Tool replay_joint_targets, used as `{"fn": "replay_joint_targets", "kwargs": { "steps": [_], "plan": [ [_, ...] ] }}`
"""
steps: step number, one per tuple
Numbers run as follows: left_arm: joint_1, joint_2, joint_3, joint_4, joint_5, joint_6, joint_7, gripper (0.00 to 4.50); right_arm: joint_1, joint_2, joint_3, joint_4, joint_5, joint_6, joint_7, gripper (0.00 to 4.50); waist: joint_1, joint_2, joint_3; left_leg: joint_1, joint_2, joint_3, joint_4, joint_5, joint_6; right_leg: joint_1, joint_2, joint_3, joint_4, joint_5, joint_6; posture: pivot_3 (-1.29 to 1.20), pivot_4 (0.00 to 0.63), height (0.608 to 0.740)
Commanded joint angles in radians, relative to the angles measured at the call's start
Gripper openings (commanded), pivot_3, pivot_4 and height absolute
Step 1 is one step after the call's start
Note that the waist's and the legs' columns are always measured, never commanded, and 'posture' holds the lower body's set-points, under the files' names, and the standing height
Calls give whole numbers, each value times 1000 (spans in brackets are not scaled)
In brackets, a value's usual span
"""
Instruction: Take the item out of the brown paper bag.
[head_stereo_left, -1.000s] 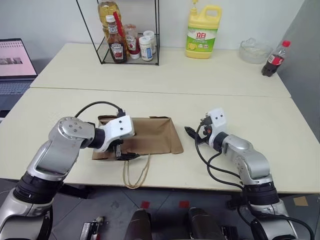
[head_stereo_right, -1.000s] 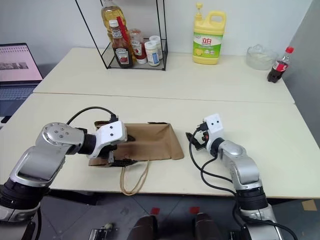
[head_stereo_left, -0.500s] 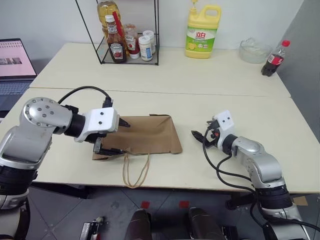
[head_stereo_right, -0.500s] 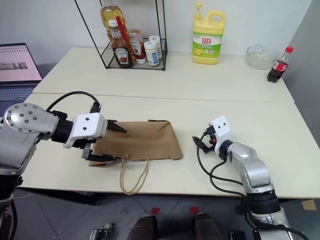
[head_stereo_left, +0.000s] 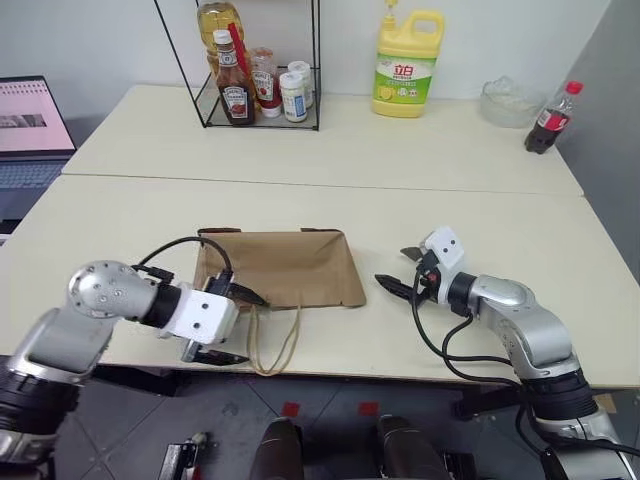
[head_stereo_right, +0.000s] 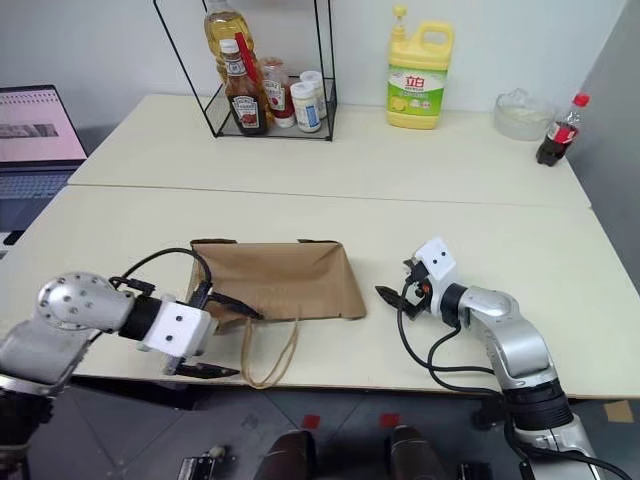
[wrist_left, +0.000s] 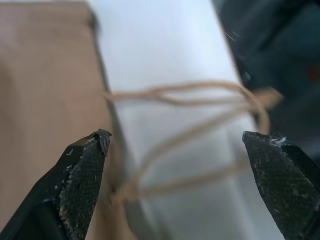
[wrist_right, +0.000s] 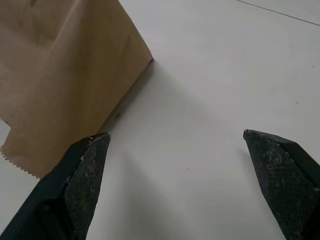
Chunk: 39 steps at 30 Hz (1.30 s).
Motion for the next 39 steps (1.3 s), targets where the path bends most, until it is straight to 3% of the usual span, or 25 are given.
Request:
{"fn": "replay_joint_targets", "kwargs": {
  "steps": [1, 4, 9, 16, 17, 26, 31, 39],
  "plan": [
    [-12, -10, -9, 9, 15, -9, 33, 4500, 4, 1, 9, -50, 4, -18, 3, 4471, -2, 0, 0, 0, 0, 0, 0, 0, 0, 0, 0, 0, 0, 0, 0, 0, 150, 740],
    [-11, -15, -15, 25, -2, 6, 32, 3932, 28, -19, 15, -79, 11, -11, 21, 4500, -4, 0, 0, 0, 0, 0, 0, 0, 0, 0, 0, 0, 0, 0, 0, 0, 150, 740],
    [-33, -47, -15, 31, -23, 60, 59, 2374, 48, -54, 5, -104, 20, -5, 48, 4500, -5, 0, 0, 0, 0, 0, 0, 0, 0, 0, 0, 0, 0, 0, 0, 0, 150, 740],
    [-81, -130, 52, -49, -201, 461, 180, 179, 96, -177, 31, -111, -60, -197, 133, 4500, -3, 0, 0, 0, 0, 0, 0, 0, 0, 0, 0, 0, 0, 0, 0, 0, 150, 740],
    [-82, -130, 58, -56, -213, 491, 188, 28, 109, -197, 35, -111, -76, -251, 149, 4500, -4, 0, 0, 0, 0, 0, 0, 0, 0, 0, 0, 0, 0, 0, 0, 0, 150, 740],
    [-191, -215, 127, -47, -311, 776, 378, 28, 240, -320, 86, -45, -266, -946, 249, 4500, -3, -2, -1, 1, 0, -1, 1, 0, 0, 2, 0, -1, 0, 0, 0, 0, 150, 740],
    [-200, -223, 126, -50, -315, 797, 399, 28, 155, -260, 162, 90, -378, -1209, 201, 4500, -5, -2, -1, 8, 0, 0, 0, 0, 0, 8, 0, 0, 0, 0, 0, 0, 150, 740],
    [-215, -235, 118, -33, -314, 798, 414, 28, -32, -64, 284, 335, -592, -1539, 13, 4500, -3, -2, -1, 13, 0, -1, 0, 0, 0, 14, 0, 0, -1, 0, 0, 0, 150, 740]
  ]
}}
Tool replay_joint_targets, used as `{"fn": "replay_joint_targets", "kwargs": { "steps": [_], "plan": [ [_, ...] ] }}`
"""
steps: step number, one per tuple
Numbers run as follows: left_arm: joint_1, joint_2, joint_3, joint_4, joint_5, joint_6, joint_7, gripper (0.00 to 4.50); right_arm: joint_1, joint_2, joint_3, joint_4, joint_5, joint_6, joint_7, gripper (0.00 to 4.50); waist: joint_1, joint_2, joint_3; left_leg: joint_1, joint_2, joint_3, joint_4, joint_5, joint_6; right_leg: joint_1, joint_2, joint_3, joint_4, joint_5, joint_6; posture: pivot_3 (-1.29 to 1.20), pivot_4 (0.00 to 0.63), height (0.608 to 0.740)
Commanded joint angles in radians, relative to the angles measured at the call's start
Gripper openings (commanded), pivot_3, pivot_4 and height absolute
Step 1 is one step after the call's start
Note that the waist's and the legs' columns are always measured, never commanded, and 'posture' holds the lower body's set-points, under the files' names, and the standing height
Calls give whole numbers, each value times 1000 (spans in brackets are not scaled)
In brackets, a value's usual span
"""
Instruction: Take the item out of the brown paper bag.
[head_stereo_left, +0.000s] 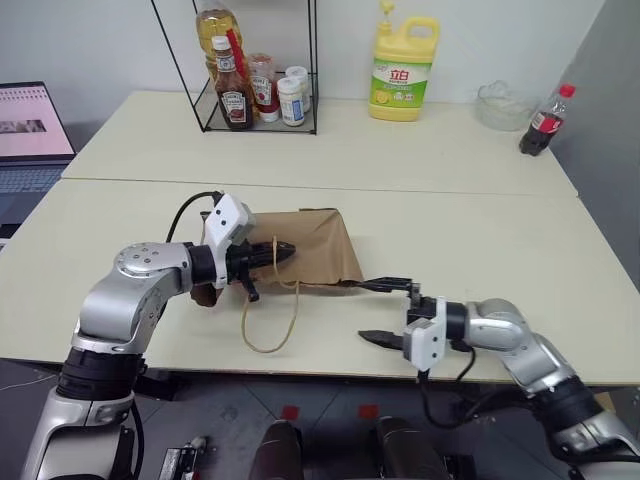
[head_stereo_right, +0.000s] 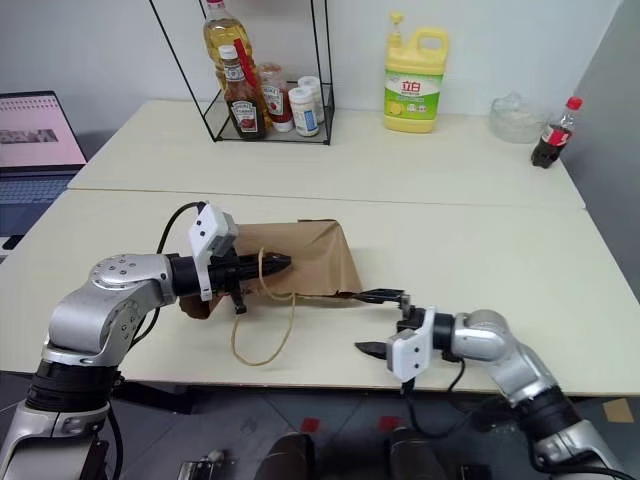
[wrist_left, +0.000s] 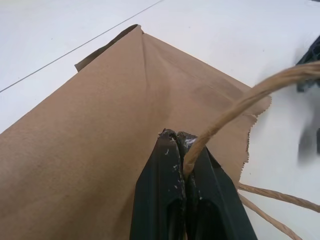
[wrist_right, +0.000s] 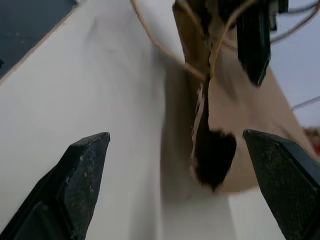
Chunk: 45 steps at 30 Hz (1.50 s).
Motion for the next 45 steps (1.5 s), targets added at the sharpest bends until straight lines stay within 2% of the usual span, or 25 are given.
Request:
{"fn": "replay_joint_targets", "kwargs": {
  "steps": [1, 6, 13, 19, 23, 31, 33, 38, 45],
  "plan": [
    [-27, -3, 12, -10, -1, -24, 7, 28, -49, 66, 52, 76, -89, -171, -97, 4500, 2, 0, 0, 0, 0, 0, 0, 0, 0, 0, 0, 0, 0, 0, 0, 0, 150, 740],
    [-39, -18, 12, -11, -12, -9, 16, 28, -112, 159, 120, 242, -270, -285, -240, 4500, 5, -1, 0, 0, 0, 0, 0, 0, 0, 0, -1, 0, 0, 0, 0, 0, 150, 740],
    [-48, -22, 10, -8, -12, -4, 19, 28, -246, 267, 153, 407, -459, -225, -460, 4500, -1, -1, -1, 1, 0, 0, 0, 1, -2, 0, 0, 0, 1, 0, 0, 0, 150, 740],
    [-48, -27, 10, -10, -13, -4, 21, 28, -319, 333, 193, 477, -526, -158, -576, 4500, -2, -1, -1, 1, 0, 0, 0, 1, -2, 0, -1, 0, 1, 0, 0, 0, 150, 740],
    [-47, -26, 13, -10, -13, -6, 21, 0, -344, 343, 220, 503, -524, -164, -600, 3632, -1, -1, -1, 1, 0, 0, 0, 1, -2, 0, -1, 0, 1, 0, 0, 0, 150, 740],
    [-50, -22, 18, -12, -14, -4, 24, 0, -358, 333, 238, 538, -493, -172, -611, 638, -1, -1, -1, 1, 0, 0, 0, 0, 0, 0, -1, 0, 1, 0, 0, 0, 150, 740],
    [-54, -21, 20, -9, -13, -4, 24, 0, -359, 326, 237, 545, -484, -173, -608, 39, -2, -1, -1, 1, 0, 0, 0, 0, 0, 0, -1, 0, 1, 0, 0, 0, 150, 740],
    [-106, -13, 15, 21, -5, -3, 18, 0, -348, 291, 244, 584, -422, -168, -536, 39, 2, -1, -1, 1, 0, 0, 0, 0, 0, 0, -1, 0, 1, 0, 0, 0, 150, 740],
    [-269, -15, 27, 153, 16, 0, 41, 0, -292, 229, 252, 535, -282, -117, -333, 39, 6, -2, -1, 1, -1, 0, 0, 0, 0, 1, -1, 0, 1, 0, 0, 0, 150, 740]
  ]
}}
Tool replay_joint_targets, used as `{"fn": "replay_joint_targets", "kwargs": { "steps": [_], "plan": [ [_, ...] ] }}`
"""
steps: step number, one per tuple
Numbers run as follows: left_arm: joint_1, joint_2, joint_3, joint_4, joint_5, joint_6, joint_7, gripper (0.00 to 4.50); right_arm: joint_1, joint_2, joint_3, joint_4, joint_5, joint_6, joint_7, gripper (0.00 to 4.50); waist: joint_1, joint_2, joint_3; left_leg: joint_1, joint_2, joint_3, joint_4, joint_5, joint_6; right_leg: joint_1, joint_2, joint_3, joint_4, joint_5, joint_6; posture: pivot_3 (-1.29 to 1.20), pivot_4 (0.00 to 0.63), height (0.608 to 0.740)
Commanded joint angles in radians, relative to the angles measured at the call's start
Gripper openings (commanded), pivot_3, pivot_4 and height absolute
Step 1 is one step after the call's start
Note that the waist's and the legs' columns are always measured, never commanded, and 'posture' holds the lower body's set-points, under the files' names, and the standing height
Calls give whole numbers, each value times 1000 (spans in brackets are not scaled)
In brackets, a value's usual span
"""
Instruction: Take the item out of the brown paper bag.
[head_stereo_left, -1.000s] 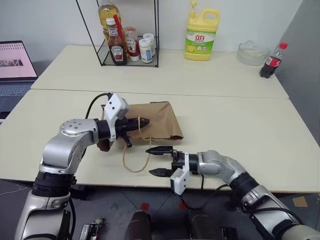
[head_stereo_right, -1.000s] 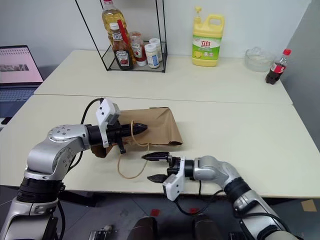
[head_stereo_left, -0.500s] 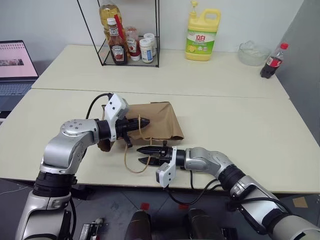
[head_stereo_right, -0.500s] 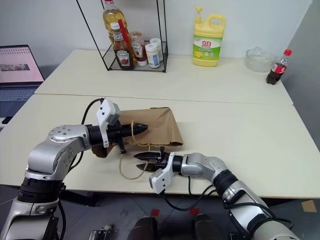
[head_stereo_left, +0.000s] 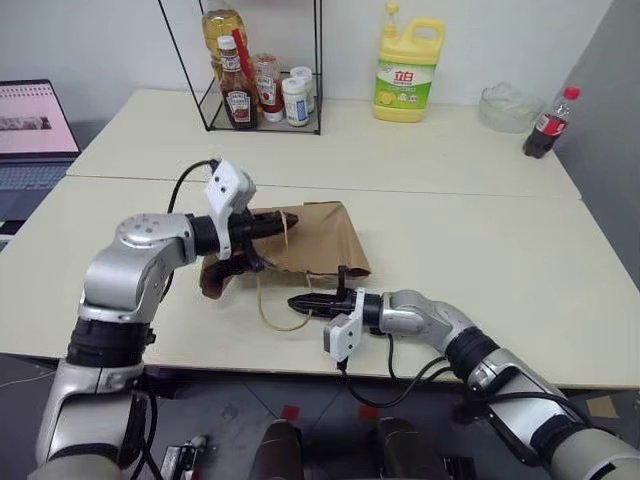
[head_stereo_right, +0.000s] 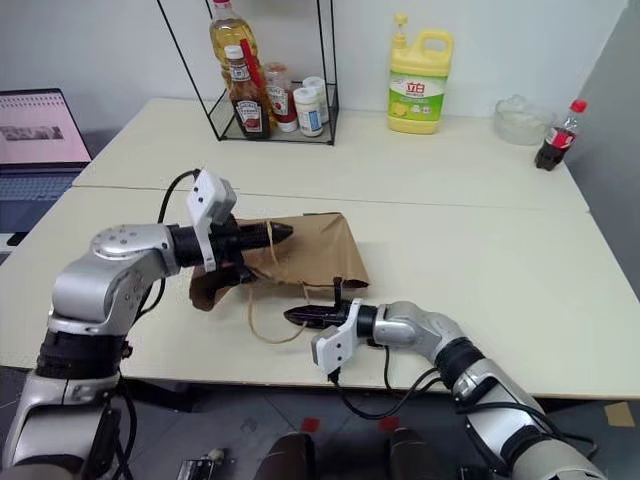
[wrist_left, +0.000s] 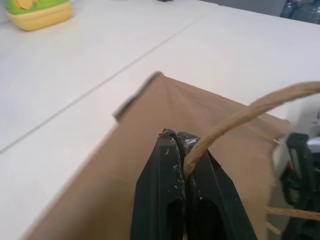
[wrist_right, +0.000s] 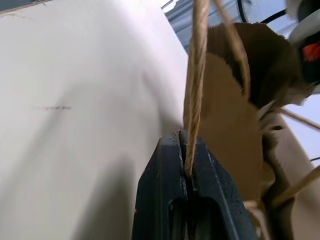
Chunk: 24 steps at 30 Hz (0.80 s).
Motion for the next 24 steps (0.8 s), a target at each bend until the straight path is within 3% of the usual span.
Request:
{"fn": "replay_joint_targets", "kwargs": {
  "steps": [1, 14, 24],
  "plan": [
    [-98, -1, 35, 47, 8, -8, 29, 0, 48, -47, 20, -30, 41, 34, 117, 39, 1, 0, 0, 0, 0, 0, 0, 0, 0, 0, 0, 0, 0, 0, 0, 0, 150, 740],
    [-318, -62, 68, 293, 51, -19, 167, 0, 90, -46, 5, -91, 132, 160, 236, 39, 3, 0, 0, 0, 0, 0, 0, 0, 0, -1, 0, 0, 0, 0, 0, 0, 150, 740],
    [-364, -75, 84, 342, 44, -16, 205, 0, 85, -42, 9, -87, 131, 177, 251, 39, 3, 0, 0, -1, 0, 0, 0, 1, -2, -1, 0, 0, 0, 0, 0, 0, 150, 740]
  ]
}}
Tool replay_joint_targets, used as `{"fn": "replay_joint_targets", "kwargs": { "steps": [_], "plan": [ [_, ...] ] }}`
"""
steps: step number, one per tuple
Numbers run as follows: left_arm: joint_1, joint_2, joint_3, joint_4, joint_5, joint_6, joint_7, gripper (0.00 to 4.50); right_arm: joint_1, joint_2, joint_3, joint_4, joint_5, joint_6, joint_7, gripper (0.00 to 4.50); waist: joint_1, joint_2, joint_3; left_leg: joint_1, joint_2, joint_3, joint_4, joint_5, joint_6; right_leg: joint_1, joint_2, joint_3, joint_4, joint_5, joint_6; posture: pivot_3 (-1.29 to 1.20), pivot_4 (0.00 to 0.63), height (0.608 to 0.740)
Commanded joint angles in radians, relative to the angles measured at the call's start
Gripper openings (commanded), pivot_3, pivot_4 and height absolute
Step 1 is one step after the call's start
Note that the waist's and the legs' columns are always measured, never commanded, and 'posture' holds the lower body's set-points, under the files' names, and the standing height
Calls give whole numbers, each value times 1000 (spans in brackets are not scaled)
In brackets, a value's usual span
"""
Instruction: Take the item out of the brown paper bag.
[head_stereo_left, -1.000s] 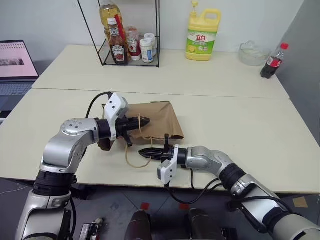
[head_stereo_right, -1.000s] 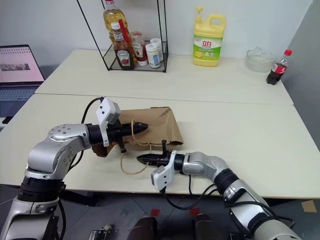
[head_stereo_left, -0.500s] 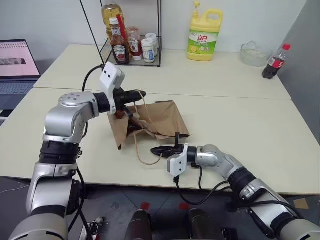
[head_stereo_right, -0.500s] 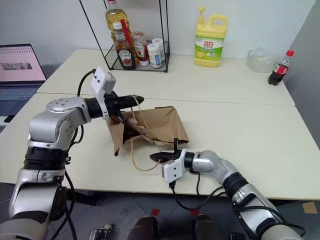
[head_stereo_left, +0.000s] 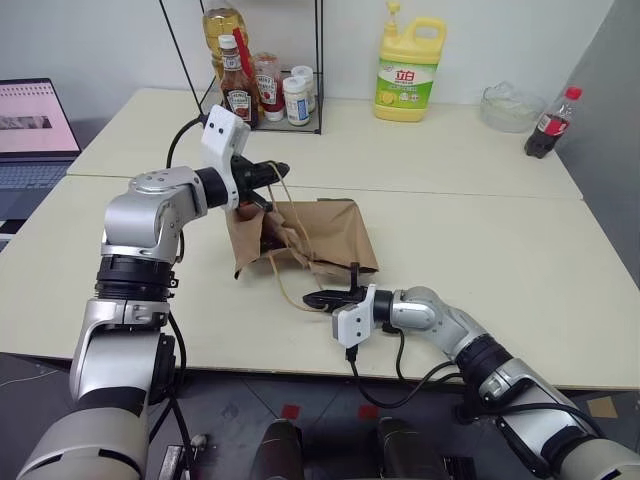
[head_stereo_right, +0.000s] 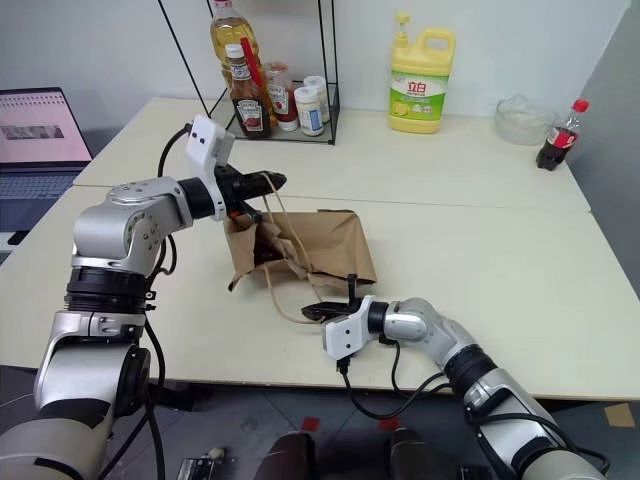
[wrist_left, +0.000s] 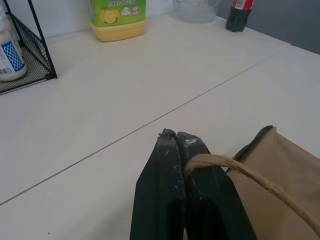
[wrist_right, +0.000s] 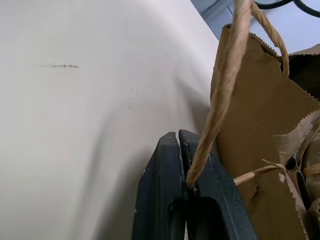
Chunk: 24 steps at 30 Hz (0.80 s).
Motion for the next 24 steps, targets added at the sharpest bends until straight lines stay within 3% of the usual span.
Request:
{"fn": "replay_joint_targets", "kwargs": {
  "steps": [1, 24],
  "plan": [
    [-87, 23, 83, -22, -3, -29, 42, 0, 29, -12, 32, 27, -10, 4, 52, 39, 0, 0, 0, 0, 0, 0, 0, 0, 0, 0, 0, 0, 0, 0, 0, 0, 150, 740],
    [-229, 6, 116, 135, -31, -9, 84, 0, 29, -74, 80, 78, -138, -13, 35, 39, 0, 0, 0, 0, 0, 0, 0, 0, 0, 0, 0, 0, 0, 0, 0, 0, 150, 740]
  ]
}}
